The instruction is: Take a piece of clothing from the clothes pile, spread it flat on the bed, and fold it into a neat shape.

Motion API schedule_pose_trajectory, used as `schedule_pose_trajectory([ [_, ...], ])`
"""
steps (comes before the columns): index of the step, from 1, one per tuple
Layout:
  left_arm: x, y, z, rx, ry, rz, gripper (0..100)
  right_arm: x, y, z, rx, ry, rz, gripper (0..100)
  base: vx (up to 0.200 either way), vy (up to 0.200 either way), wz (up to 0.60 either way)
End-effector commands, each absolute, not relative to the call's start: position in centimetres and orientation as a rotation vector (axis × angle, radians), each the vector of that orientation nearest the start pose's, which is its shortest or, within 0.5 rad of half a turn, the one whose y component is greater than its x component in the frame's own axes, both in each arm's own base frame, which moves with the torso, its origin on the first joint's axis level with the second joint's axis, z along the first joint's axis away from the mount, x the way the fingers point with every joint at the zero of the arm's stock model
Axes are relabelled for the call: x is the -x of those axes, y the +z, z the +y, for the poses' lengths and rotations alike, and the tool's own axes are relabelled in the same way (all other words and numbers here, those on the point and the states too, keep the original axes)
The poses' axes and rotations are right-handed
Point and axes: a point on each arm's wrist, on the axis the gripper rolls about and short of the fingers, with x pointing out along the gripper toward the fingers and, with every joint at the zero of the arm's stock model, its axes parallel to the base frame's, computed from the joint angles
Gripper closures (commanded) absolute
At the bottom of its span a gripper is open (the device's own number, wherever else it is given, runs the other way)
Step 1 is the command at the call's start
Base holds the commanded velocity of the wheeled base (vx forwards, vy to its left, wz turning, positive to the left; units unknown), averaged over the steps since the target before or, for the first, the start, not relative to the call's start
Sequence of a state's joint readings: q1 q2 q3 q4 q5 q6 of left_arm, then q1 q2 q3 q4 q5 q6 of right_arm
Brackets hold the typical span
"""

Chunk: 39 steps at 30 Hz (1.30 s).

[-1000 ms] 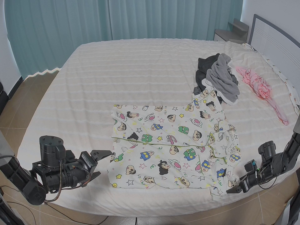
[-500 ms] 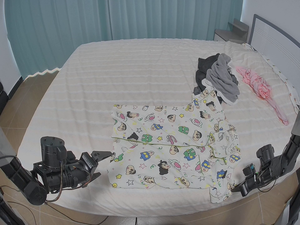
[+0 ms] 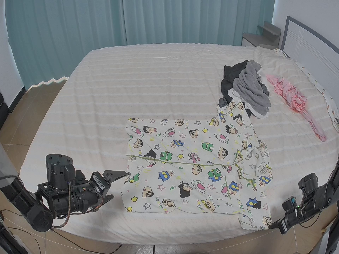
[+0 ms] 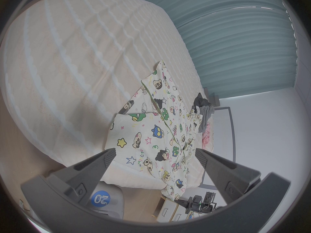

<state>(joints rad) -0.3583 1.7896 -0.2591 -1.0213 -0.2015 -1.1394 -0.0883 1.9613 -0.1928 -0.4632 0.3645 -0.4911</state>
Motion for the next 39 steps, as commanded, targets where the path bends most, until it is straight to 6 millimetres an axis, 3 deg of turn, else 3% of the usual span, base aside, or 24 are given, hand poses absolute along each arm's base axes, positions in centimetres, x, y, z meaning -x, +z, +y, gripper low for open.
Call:
schedule_pose_trajectory([
  [1,-21.9,7.2,-8.7,1.043,-0.193,0.765,0,-16.3,-0.3,-0.9,0.122,0.538,1.195,100,0.0,0.0,0.0],
  [10,-21.9,7.1,-8.7,1.044,-0.197,0.762,0,-15.2,0.7,-0.8,0.131,0.527,1.158,100,0.0,0.0,0.0],
  [21,-22.1,6.2,-8.8,1.018,-0.182,0.79,0,-15.3,0.2,-1.1,0.061,0.56,1.152,100,0.0,0.0,0.0],
  [22,-22.3,5.4,-8.8,0.976,-0.175,0.81,0,-15.2,0.4,-1.1,0.042,0.573,1.132,0,0.0,0.0,0.0],
  [27,-23.6,3.7,-9.2,0.85,-0.132,0.8,0,-14.8,1.0,-1.5,-0.054,0.622,1.052,0,0.0,0.0,0.0],
  [31,-25.5,4.3,-9.8,0.838,-0.175,0.741,0,-13.4,2.6,-1.7,-0.171,0.708,0.896,0,0.0,0.0,0.0],
  [33,-27.6,4.5,-10.4,0.825,-0.194,0.709,0,-13.1,2.8,-1.8,-0.197,0.721,0.87,0,0.0,0.0,0.0],
  [39,-29.7,3.8,-11.5,0.77,-0.123,0.862,0,-13.1,2.6,-2.1,-0.231,0.706,0.872,0,0.0,0.0,0.0],
])
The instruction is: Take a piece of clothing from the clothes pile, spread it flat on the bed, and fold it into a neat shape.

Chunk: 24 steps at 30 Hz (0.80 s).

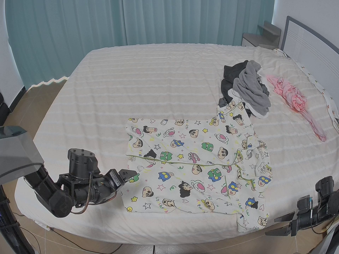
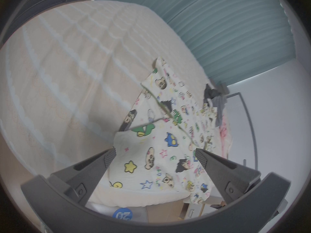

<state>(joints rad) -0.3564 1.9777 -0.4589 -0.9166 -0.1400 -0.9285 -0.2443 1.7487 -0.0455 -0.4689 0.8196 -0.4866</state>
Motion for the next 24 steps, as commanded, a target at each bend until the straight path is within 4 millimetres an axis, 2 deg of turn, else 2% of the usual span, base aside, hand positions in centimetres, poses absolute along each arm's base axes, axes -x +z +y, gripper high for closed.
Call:
schedule_pose_trajectory([
  [1,-29.8,3.7,-11.6,0.763,-0.11,0.875,0,-13.0,2.6,-2.1,-0.236,0.709,0.874,0,0.0,0.0,0.0],
  [9,-29.6,2.4,-10.7,0.686,-0.034,0.89,0,-12.4,2.6,-1.9,-0.245,0.716,0.875,0,0.0,0.0,0.0],
  [17,-29.4,0.5,-11.1,0.689,0.004,0.941,0,-12.4,2.5,-2.0,-0.251,0.711,0.879,0,0.0,0.0,0.0],
  [22,-30.6,1.2,-11.7,0.846,0.014,0.879,0,-12.4,2.4,-2.1,-0.271,0.717,0.876,0,0.0,0.0,0.0],
  [24,-30.7,1.1,-11.7,0.852,0.013,0.877,0,-12.4,2.4,-2.1,-0.271,0.717,0.876,0,0.0,0.0,0.0],
])
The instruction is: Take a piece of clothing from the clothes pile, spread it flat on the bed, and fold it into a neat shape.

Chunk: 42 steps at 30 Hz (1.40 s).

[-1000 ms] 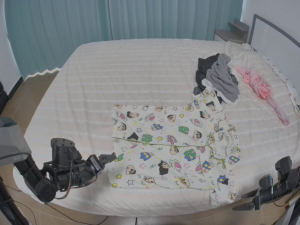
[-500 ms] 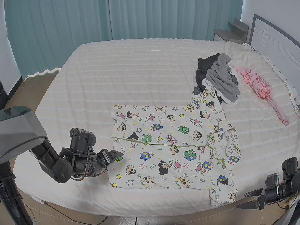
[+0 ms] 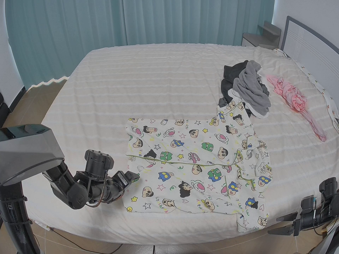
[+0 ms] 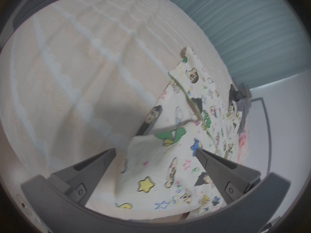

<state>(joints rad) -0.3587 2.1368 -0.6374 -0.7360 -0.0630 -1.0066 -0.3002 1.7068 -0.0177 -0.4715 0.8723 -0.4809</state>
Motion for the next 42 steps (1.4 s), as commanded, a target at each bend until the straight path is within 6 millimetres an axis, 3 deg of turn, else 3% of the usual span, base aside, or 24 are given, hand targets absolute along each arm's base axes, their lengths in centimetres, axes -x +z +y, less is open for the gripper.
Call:
schedule_pose_trajectory([
  [1,-31.3,0.6,-12.0,0.874,0.006,0.854,0,-12.4,2.4,-2.1,-0.272,0.717,0.877,0,0.0,0.0,0.0],
  [6,-32.0,1.3,-12.6,0.97,-0.036,0.762,0,-12.4,2.2,-2.1,-0.28,0.714,0.885,0,0.0,0.0,0.0],
  [10,-31.5,1.5,-12.8,0.979,-0.062,0.74,0,-12.5,2.1,-2.1,-0.284,0.716,0.892,0,0.0,0.0,0.0],
  [15,-30.9,3.2,-13.1,1.011,-0.108,0.716,0,-12.5,2.1,-2.1,-0.284,0.716,0.892,0,0.0,0.0,0.0],
  [24,-30.6,5.1,-16.0,1.03,-0.253,0.72,0,-12.5,2.0,-2.2,-0.289,0.717,0.896,0,0.0,0.0,0.0],
  [29,-29.5,4.4,-17.5,0.999,-0.301,0.788,0,-12.5,2.0,-2.2,-0.288,0.717,0.895,0,0.0,0.0,0.0],
  [37,-29.0,2.0,-18.0,0.885,-0.273,0.885,0,-12.4,2.0,-2.1,-0.29,0.719,0.896,0,0.0,0.0,0.0],
  [42,-28.6,1.6,-18.6,0.846,-0.284,0.905,0,-12.4,2.0,-2.1,-0.29,0.719,0.896,0,0.0,0.0,0.0],
])
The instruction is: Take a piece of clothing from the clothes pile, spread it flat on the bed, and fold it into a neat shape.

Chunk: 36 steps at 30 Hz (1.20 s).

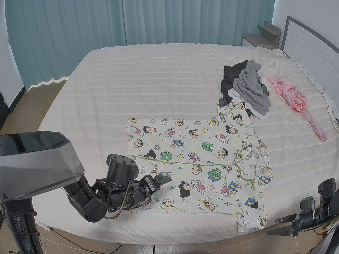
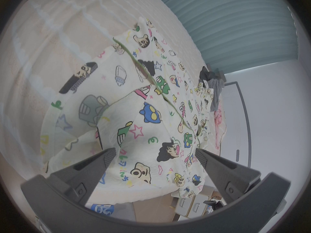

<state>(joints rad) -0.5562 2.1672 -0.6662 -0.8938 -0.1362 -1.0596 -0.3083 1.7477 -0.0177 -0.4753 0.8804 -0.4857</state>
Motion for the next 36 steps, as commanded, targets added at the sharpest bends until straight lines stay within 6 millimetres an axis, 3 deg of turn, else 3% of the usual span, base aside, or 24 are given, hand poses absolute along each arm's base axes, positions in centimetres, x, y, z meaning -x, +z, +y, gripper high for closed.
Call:
schedule_pose_trajectory([
  [1,-28.6,1.7,-18.6,0.848,-0.288,0.898,0,-12.4,2.0,-2.1,-0.291,0.719,0.897,0,0.0,0.0,0.0],
  [14,-28.1,1.1,-17.9,0.787,-0.156,0.841,0,-12.4,1.9,-2.1,-0.295,0.72,0.904,0,0.0,0.0,0.0],
  [36,-27.3,1.0,-17.2,0.77,-0.096,0.82,0,-12.4,1.7,-2.1,-0.302,0.723,0.913,0,0.0,0.0,0.0],
])
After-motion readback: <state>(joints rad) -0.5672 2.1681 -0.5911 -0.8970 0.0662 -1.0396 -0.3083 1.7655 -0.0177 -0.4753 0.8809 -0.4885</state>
